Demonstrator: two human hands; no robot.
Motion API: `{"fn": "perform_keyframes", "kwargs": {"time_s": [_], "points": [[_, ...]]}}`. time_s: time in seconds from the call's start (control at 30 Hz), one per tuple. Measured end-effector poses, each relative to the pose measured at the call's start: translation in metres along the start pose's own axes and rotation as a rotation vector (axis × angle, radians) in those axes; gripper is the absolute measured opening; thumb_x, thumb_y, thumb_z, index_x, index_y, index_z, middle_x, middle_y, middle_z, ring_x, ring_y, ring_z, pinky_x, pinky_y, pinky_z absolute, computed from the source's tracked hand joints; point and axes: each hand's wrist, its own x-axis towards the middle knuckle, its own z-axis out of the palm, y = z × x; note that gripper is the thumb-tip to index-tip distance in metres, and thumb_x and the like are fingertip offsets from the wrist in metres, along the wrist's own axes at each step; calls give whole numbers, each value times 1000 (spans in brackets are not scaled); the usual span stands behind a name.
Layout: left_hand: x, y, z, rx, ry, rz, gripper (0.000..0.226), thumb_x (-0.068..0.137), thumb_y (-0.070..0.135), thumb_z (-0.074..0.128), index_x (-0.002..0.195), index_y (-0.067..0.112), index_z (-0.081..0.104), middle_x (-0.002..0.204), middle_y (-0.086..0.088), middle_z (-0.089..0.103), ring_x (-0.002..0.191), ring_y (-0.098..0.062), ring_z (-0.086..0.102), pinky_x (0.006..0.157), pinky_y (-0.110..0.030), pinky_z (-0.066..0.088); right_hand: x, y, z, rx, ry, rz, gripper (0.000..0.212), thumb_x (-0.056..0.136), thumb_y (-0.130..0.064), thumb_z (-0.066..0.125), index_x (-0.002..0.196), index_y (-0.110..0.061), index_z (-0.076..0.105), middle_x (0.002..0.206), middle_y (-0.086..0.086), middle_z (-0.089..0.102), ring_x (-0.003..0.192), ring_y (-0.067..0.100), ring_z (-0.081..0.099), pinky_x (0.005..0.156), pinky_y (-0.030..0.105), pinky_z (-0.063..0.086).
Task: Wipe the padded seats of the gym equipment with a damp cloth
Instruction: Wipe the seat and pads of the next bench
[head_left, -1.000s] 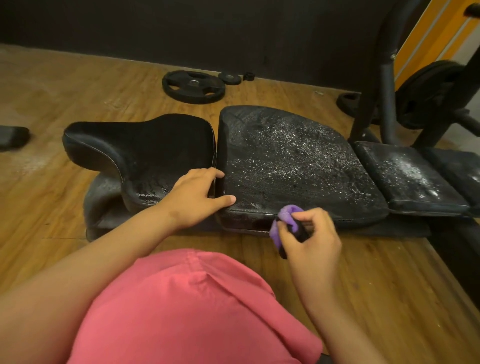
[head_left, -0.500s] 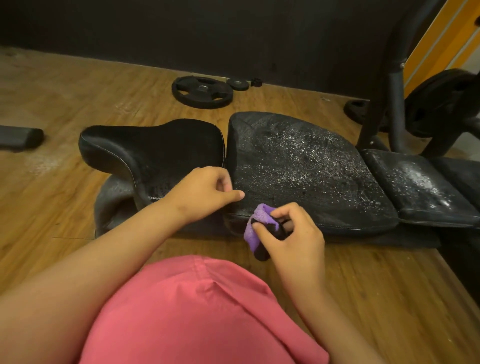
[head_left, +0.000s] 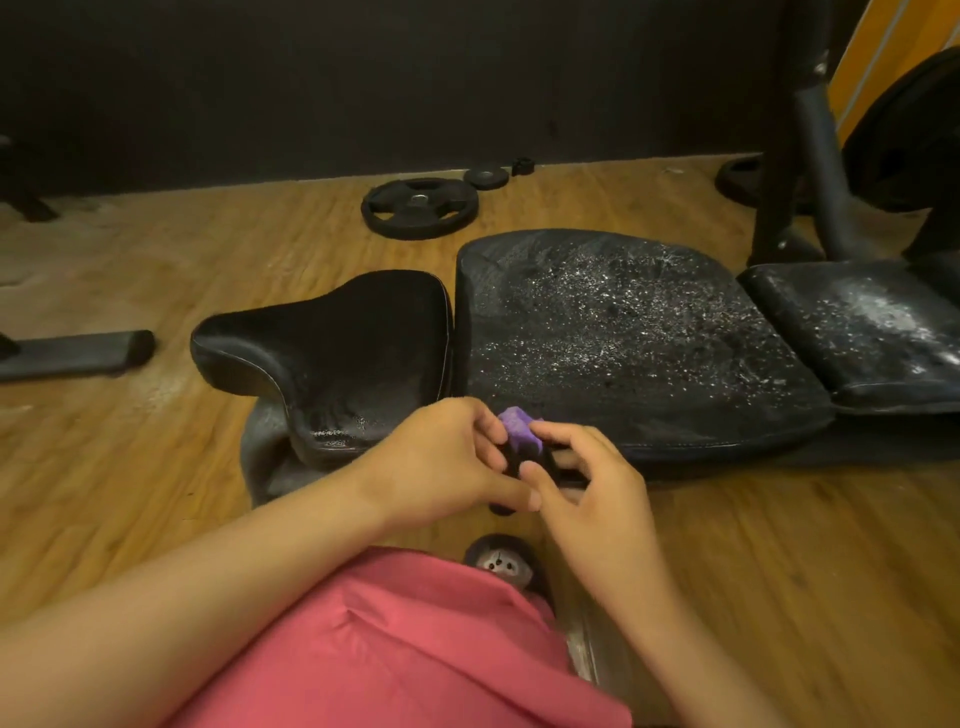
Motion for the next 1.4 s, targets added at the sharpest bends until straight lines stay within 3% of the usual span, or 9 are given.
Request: {"fn": "perform_keyframes", "kwargs": {"time_s": [0.1, 0.17, 0.27, 0.43, 0.7, 0.9, 1.13, 1.3, 1.4], "points": [[-5, 5, 15, 231, 144, 8, 52, 58, 34, 91, 91, 18, 54, 78, 6, 63, 65, -5, 57, 67, -25, 51, -6, 8, -14, 157, -74, -6, 43, 85, 10, 50, 107, -23, 65, 106, -2, 67, 96, 7, 65, 80, 20, 53], [-7, 7, 26, 337, 263, 23, 55, 59, 43, 87, 88, 19, 47, 80, 9, 55, 69, -8, 53, 57, -22, 37, -9, 12, -22, 82, 27, -107, 38, 83, 7, 46, 102, -19, 65, 102, -6, 66, 97, 5, 64, 86, 18, 50], [-5, 6, 38, 362, 391, 48, 55, 65, 45, 83, 88, 20, 39, 88, 8, 48, 79, -14, 49, 62, -24, 29, -4, 22, -30, -170, 267, -312, 22, 83, -5, 48, 95, -12, 65, 98, -9, 62, 100, 7, 54, 92, 14, 39], [1, -4, 40, 358, 479, -14, 32, 80, 21, 69, 96, 11, 42, 102, -10, 56, 99, -33, 57, 78, -38, 42, 12, 50, -35, -340, 353, -363, 18, 85, -13, 51, 94, -11, 66, 109, -1, 63, 115, 17, 47, 103, 26, 31], [-3, 13, 94, 208, 519, -62, 31, 84, 23, 69, 94, 20, 40, 111, -7, 59, 105, -29, 58, 78, -32, 37, 20, 60, -31, -337, 370, -325, 20, 86, -18, 48, 95, -12, 65, 114, 0, 61, 120, 16, 44, 101, 28, 27], [6, 2, 79, 64, 684, -167, 24, 83, 22, 69, 99, 11, 55, 106, -13, 63, 102, -32, 60, 85, -40, 46, 20, 64, -33, -334, 357, -332, 19, 88, -20, 49, 95, -12, 64, 113, 1, 61, 121, 16, 43, 103, 21, 23], [11, -19, 56, -154, 680, -412, 30, 84, 13, 69, 109, 3, 56, 98, -10, 57, 89, -24, 53, 67, -23, 33, 19, 63, -33, -324, 368, -330, 18, 88, -20, 50, 95, -12, 64, 112, 1, 62, 120, 18, 44, 104, 20, 23], [25, -46, 48, -427, 667, -533, 20, 66, 8, 68, 84, 0, 66, 92, -27, 68, 94, -39, 67, 86, -48, 55, 19, 63, -34, -326, 351, -327, 18, 88, -21, 50, 96, -12, 64, 112, 0, 62, 120, 17, 45, 103, 25, 26], [24, -43, 45, -538, 664, -513, 7, 70, 3, 60, 64, 6, 58, 60, -16, 65, 69, -28, 67, 71, -36, 59, 18, 63, -35, -326, 343, -329, 19, 89, -22, 49, 97, -12, 64, 112, 0, 61, 119, 17, 45, 104, 25, 27]]}}
